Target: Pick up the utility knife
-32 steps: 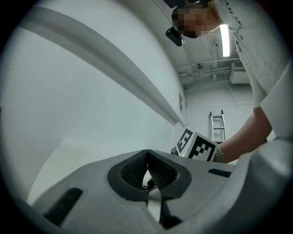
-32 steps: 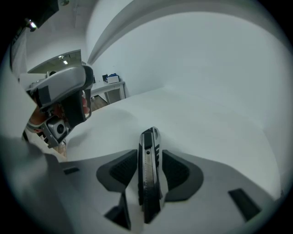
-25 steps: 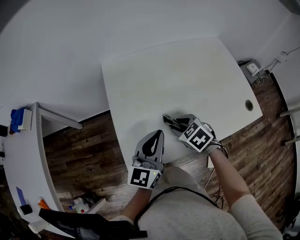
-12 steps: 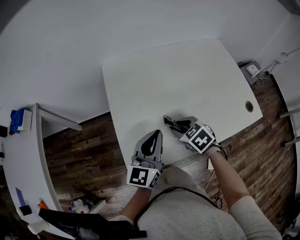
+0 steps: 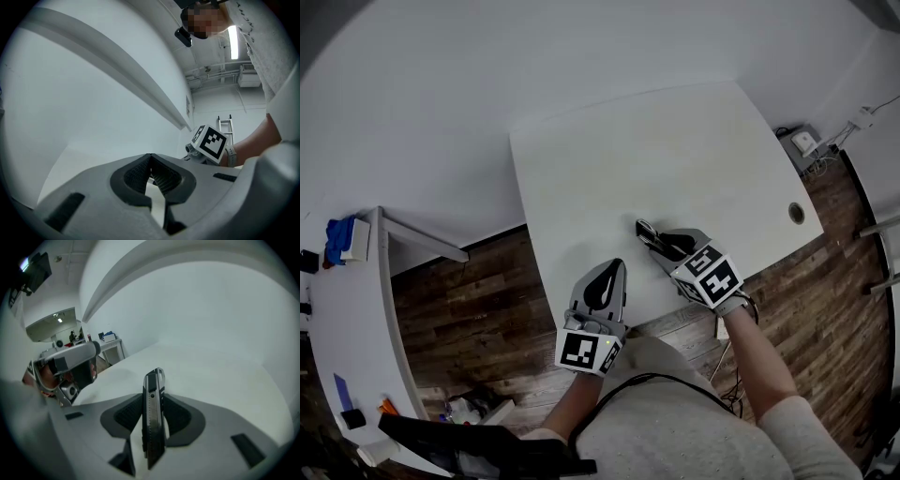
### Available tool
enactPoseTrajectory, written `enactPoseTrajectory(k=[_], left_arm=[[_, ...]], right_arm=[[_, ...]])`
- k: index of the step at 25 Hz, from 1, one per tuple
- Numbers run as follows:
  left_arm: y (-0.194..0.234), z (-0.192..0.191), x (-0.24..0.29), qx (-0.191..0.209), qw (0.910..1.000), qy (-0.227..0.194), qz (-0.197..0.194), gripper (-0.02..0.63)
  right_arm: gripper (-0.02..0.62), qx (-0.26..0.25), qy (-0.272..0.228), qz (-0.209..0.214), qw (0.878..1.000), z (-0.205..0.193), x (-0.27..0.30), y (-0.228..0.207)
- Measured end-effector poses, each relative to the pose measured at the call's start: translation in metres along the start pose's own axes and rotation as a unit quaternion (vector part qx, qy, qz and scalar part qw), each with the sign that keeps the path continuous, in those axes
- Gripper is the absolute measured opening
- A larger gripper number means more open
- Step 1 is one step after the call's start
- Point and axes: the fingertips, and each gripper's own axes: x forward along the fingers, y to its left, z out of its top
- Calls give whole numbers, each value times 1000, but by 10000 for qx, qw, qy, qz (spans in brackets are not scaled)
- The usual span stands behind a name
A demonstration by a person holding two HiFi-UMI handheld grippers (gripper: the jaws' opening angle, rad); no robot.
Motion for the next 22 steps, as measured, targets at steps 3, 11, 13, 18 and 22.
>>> enactPoseTrajectory(k=[3, 11, 13, 18, 22], left_arm=[[-3, 12, 0, 43, 10000, -18, -18, 6], [-13, 51, 0, 148, 9998, -91, -133, 6], [-18, 57, -1, 168, 9996, -101, -192, 6], [-23, 68, 0, 180, 9992, -151, -319, 6], [-19, 83, 3, 239, 9990, -223, -299, 6]], right_arm=[[140, 169, -321, -23, 9993, 17, -19, 4], [140, 313, -897, -102, 9954, 52, -68, 18], [140, 397, -1107, -115, 9930, 62, -81, 20], [140, 554, -1645, -201, 9846, 88, -112, 26], [140, 842, -2019, -184, 9756, 101, -129, 30]])
